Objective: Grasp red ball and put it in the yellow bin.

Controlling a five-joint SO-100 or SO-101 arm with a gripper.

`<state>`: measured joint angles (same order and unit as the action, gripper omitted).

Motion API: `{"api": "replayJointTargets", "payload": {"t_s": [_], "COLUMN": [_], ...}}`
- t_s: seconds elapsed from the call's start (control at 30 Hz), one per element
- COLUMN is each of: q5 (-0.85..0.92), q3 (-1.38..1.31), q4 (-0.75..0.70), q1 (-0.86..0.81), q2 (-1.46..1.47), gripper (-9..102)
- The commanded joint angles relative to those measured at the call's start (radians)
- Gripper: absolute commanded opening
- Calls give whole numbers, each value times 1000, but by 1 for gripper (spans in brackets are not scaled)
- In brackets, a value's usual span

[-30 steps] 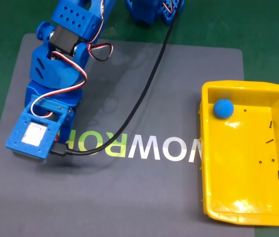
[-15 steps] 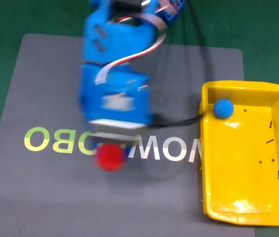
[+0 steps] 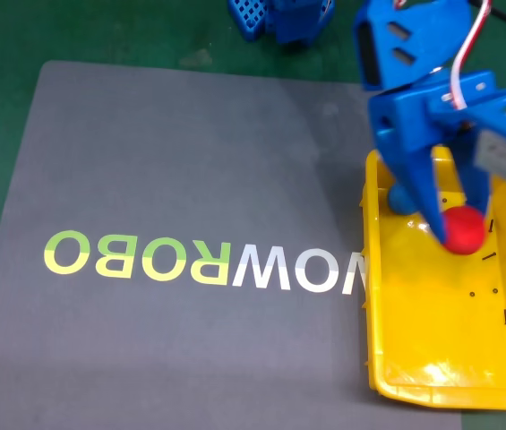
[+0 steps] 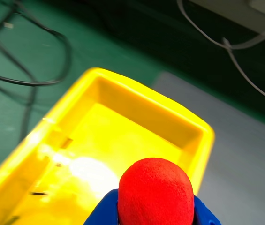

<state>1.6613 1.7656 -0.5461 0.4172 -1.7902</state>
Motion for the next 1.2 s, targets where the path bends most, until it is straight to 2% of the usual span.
{"api": "replayJointTargets", "payload": {"t_s": [0.0,0.23,0.37,0.43,0.97,1.17], "q5": [-2,2,0,-2,-8,8], "q3": [-18,-21,-21,-21,-8,218], "q4": [12,46,55,64,48,44], "q1": [49,63,43,35,-3,-40], "q2": [-20,14,20,23,-17,-235], "gripper": [0,2,23,28,28,27]}}
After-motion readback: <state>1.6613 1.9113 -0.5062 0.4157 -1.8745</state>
